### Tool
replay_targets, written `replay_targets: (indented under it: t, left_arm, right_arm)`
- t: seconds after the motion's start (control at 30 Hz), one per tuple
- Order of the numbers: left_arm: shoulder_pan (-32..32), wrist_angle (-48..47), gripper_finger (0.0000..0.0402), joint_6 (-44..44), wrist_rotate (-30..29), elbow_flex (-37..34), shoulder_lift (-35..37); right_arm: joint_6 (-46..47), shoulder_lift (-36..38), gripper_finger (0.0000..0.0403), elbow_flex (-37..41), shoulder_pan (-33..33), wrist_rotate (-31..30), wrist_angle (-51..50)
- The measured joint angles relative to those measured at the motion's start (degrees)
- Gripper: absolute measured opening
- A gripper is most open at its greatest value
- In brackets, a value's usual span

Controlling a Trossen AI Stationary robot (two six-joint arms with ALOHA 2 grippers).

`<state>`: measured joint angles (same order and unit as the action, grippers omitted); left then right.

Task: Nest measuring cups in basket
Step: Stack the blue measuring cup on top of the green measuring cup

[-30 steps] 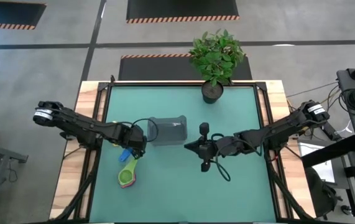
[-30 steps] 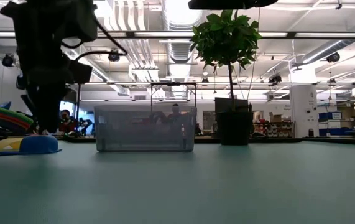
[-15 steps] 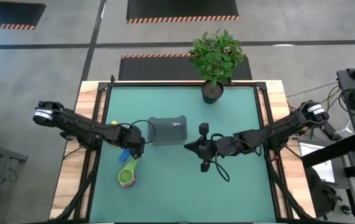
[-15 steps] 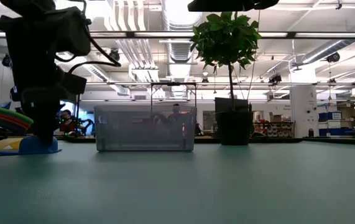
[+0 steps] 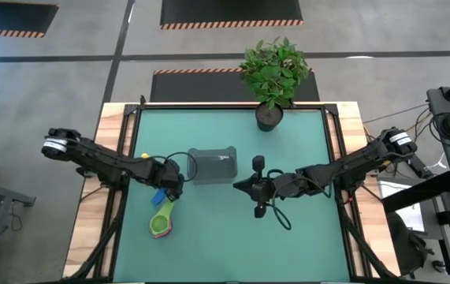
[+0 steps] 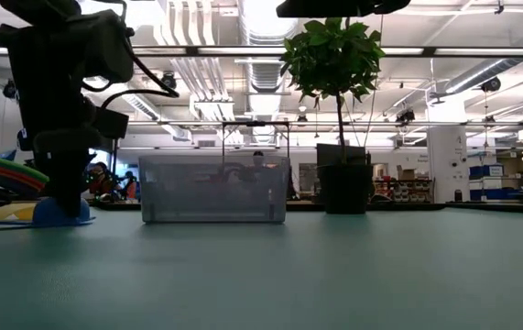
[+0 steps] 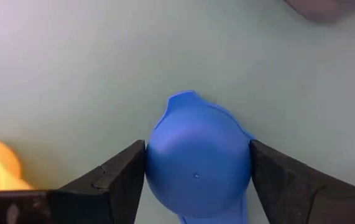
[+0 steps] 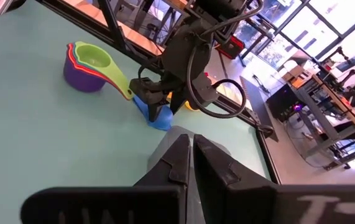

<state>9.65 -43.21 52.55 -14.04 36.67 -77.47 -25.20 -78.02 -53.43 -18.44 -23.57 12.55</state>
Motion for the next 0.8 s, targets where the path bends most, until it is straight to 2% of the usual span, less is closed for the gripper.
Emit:
replay_targets:
  t: [0.1, 0.23, 0.33, 0.43, 0.53, 0.63, 0.67, 0.73, 0.8]
  left_arm:
    - [0.1, -4.1, 0.0240, -1.0, -1.6, 2.0, 0.1]
    - [1.0, -13.5, 0.0241, -2.5, -9.2, 7.4, 1.3]
    - [3.1, -19.2, 0.0241, -3.6, -17.2, 12.9, 3.7]
    - [9.0, -18.4, 0.0241, -8.6, -29.1, 18.2, 7.2]
    - [18.1, -10.8, 0.0241, -17.5, -43.6, 22.0, 10.9]
    - [27.1, 2.1, 0.0241, -30.8, -55.6, 22.7, 14.0]
    - [29.6, 7.4, 0.0241, -35.9, -57.4, 22.5, 14.7]
    - [33.6, 18.1, 0.0242, -46.6, -56.7, 21.8, 16.0]
    - [36.1, 30.3, 0.0242, -57.5, -51.1, 20.7, 16.5]
  right_arm:
    - [0.1, 0.0, 0.0009, 0.0, 0.0, 0.0, 0.0]
    - [0.1, 0.0, 0.0009, 0.0, 0.0, 0.0, 0.0]
    - [0.1, 0.0, 0.0009, 0.0, 0.0, 0.0, -0.2]
    - [-0.1, 0.0, 0.0009, 0.0, 0.0, 0.0, -0.3]
    - [-0.2, 0.0, 0.0009, 0.0, 0.0, 0.0, -0.2]
    - [-0.2, 0.0, 0.0009, 0.0, 0.1, 1.1, 0.2]
    - [-0.2, 0.0, 0.0009, 0.0, 0.1, 2.2, 0.7]
    - [-0.2, -0.1, 0.0009, 0.0, 0.3, 5.8, 3.2]
    - [0.1, -0.4, 0.0009, 0.0, 0.5, 11.0, 6.8]
